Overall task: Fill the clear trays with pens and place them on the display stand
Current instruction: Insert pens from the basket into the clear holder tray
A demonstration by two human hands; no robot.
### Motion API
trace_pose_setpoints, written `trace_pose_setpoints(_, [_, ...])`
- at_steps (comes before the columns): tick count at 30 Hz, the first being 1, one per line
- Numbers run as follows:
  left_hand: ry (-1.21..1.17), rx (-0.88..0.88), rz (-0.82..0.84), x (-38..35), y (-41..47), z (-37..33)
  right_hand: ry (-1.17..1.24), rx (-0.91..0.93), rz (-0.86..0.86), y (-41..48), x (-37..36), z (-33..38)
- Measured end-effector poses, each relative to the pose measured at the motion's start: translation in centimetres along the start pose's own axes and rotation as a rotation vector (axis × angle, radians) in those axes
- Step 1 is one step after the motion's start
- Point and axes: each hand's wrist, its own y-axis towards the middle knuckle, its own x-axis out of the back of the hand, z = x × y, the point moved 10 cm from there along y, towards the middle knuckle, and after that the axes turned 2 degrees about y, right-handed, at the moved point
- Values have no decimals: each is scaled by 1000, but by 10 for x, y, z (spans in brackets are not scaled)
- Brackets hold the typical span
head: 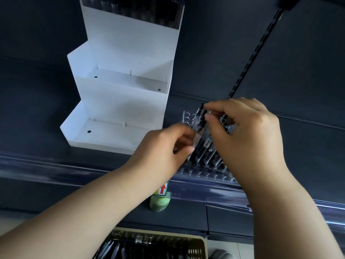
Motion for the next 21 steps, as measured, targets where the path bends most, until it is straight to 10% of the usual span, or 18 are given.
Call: trace_pose_setpoints(21, [543, -230, 27, 17, -40, -23, 9, 103, -3, -39, 21, 32])
